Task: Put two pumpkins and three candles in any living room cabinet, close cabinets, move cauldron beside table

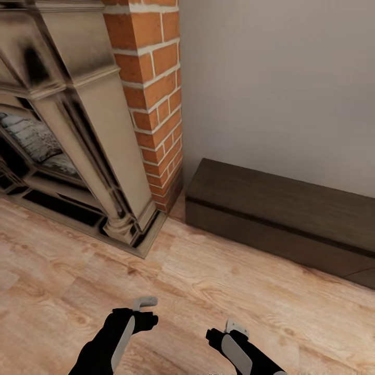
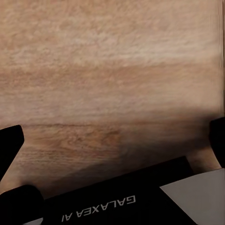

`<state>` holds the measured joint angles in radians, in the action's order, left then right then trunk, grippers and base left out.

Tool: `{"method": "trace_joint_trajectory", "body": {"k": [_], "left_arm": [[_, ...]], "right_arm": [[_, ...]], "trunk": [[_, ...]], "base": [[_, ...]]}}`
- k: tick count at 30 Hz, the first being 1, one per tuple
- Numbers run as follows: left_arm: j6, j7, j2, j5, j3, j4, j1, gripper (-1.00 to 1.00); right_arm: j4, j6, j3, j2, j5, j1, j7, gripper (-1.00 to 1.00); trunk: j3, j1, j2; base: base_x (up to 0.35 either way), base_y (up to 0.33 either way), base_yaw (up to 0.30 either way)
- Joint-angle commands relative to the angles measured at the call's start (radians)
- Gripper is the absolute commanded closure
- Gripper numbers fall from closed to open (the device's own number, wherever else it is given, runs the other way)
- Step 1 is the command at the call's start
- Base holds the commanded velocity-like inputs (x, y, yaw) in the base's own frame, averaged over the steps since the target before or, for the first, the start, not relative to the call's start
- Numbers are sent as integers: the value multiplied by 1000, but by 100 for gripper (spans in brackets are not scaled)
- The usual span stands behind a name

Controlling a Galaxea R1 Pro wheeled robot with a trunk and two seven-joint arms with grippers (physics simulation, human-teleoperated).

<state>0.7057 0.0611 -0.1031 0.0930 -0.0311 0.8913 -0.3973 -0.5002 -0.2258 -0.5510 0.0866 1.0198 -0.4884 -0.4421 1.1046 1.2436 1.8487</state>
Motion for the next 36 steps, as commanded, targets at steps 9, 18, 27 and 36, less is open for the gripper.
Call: {"method": "trace_joint_trajectory", "body": {"k": [9, 18, 27, 36], "left_arm": [[5, 6, 0, 9, -1, 2, 0, -100], [5, 6, 0, 8, -1, 2, 0, -100], [5, 6, 0, 8, -1, 2, 0, -100], [5, 6, 0, 8, -2, 2, 0, -100]], "right_arm": [[-1, -1, -6, -14, 7, -1, -10, -100], [50, 5, -4, -16, 42, -1, -8, -100], [54, 12, -4, -17, 43, -1, -10, -100], [54, 13, -4, -17, 43, -1, -10, -100]], "trunk": [[7, 0, 0], [10, 0, 0], [10, 0, 0], [2, 0, 0]], "base": [[0, 0, -245], [0, 0, -263], [0, 0, -275], [0, 0, -235]]}}
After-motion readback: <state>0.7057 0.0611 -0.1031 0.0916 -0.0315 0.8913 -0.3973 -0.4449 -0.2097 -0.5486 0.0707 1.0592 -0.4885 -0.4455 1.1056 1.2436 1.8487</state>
